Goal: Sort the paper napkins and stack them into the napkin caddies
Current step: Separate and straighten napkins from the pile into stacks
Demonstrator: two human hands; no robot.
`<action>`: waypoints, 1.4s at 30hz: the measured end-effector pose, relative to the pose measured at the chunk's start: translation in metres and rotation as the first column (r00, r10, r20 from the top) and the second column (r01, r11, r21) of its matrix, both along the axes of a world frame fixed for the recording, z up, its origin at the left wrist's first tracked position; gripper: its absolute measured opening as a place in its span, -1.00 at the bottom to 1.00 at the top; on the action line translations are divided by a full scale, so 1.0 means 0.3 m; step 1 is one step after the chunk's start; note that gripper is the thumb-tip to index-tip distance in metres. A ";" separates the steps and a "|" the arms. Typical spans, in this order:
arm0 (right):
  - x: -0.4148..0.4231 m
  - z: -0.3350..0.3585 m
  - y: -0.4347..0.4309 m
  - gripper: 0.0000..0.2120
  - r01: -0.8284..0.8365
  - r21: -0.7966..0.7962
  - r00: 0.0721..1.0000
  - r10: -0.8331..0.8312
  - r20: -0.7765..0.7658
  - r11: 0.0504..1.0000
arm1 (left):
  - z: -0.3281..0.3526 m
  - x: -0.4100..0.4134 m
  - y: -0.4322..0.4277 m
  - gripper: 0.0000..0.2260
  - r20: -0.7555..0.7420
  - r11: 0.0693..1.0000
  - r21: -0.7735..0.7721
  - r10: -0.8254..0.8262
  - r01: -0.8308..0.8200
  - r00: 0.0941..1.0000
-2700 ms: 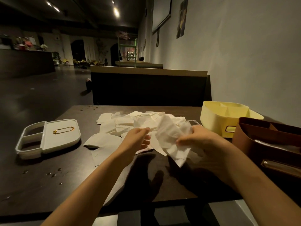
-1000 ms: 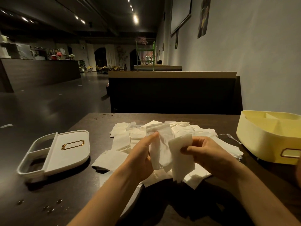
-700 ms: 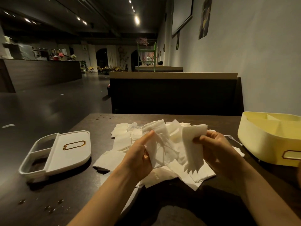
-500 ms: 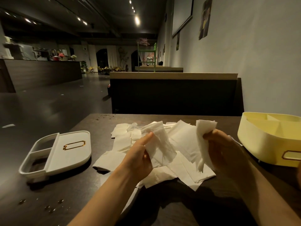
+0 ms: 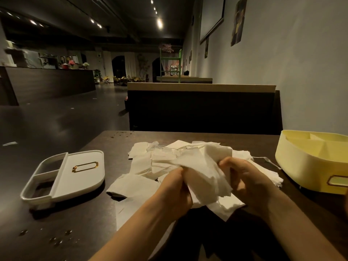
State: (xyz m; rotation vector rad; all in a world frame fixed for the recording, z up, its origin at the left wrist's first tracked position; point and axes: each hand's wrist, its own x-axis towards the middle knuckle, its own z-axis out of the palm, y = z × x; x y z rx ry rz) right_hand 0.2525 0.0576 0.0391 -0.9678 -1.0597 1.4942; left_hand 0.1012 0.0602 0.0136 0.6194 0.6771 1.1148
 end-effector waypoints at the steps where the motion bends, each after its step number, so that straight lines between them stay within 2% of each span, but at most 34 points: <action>1: 0.002 -0.004 0.005 -0.92 -0.003 -0.011 0.999 0.003 0.043 1.000 | 0.004 -0.005 0.002 -0.70 0.003 1.000 -0.003 0.019 -0.018 1.000; 7: -0.020 -0.023 0.011 -0.85 0.039 -0.123 0.983 -0.016 0.182 0.992 | 0.010 -0.036 0.012 -0.65 0.105 0.997 -0.023 0.073 -0.071 0.992; 10: -0.025 -0.021 0.009 -0.80 0.033 -0.143 0.983 -0.006 0.184 0.989 | 0.020 -0.044 0.002 -0.49 0.142 0.999 -0.012 0.050 -0.049 0.989; 12: -0.023 -0.021 0.014 -0.80 0.044 -0.148 0.979 -0.013 0.205 0.988 | 0.027 -0.047 -0.008 -0.48 0.089 0.999 0.003 0.036 -0.037 0.995; 15: -0.021 -0.019 0.008 -0.88 0.059 -0.100 0.945 -0.023 0.326 0.993 | 0.015 -0.041 -0.002 -0.73 -0.092 0.993 0.027 0.116 -0.113 0.989; 17: -0.010 -0.016 0.005 -0.91 0.107 -0.004 0.917 -0.097 0.387 0.994 | 0.004 -0.043 0.012 -0.84 -0.206 0.984 0.079 0.173 -0.159 0.963; 20: 0.011 -0.012 0.007 -0.84 0.079 0.029 0.961 -0.084 0.262 0.996 | -0.011 -0.048 0.024 -0.88 -0.314 0.981 0.129 0.177 -0.143 0.933; 22: 0.017 -0.012 0.005 -0.77 -0.033 0.008 0.986 0.031 0.164 0.999 | -0.013 -0.041 0.017 -0.87 -0.334 0.988 0.142 0.101 -0.056 0.937; 24: 0.009 -0.017 0.003 -0.77 -0.071 0.010 0.980 0.068 0.189 0.997 | -0.007 -0.030 -0.001 -0.84 -0.316 0.990 0.130 -0.002 0.046 0.949; 26: 0.000 -0.031 0.014 -0.78 -0.006 0.033 0.974 -0.002 0.225 0.999 | 0.004 -0.030 -0.019 -0.81 -0.252 0.986 0.096 -0.109 0.137 0.962; 29: -0.014 -0.048 0.025 -0.85 0.086 0.072 0.965 -0.102 0.243 0.994 | 0.010 -0.041 -0.028 -0.66 -0.262 0.970 0.095 -0.193 0.224 0.946; 34: -0.036 -0.061 0.017 -0.81 0.059 0.195 0.938 -0.121 0.326 0.979 | -0.013 -0.026 -0.020 -0.59 -0.390 0.967 0.134 -0.150 0.217 0.909; 39: -0.031 -0.070 0.018 -0.86 -0.018 0.253 0.905 -0.092 0.416 0.967 | -0.026 -0.021 -0.013 -0.83 -0.379 0.978 0.145 -0.082 0.147 0.922; 41: -0.002 -0.062 0.026 -0.88 -0.046 0.294 0.842 -0.121 0.525 0.955 | -0.018 -0.028 -0.017 -0.88 -0.399 0.986 0.142 -0.025 0.089 0.917; 42: 0.024 -0.054 0.037 -0.84 -0.052 0.339 0.765 -0.181 0.618 0.939 | -0.010 -0.037 -0.013 -0.89 -0.404 0.990 0.132 -0.001 0.059 0.915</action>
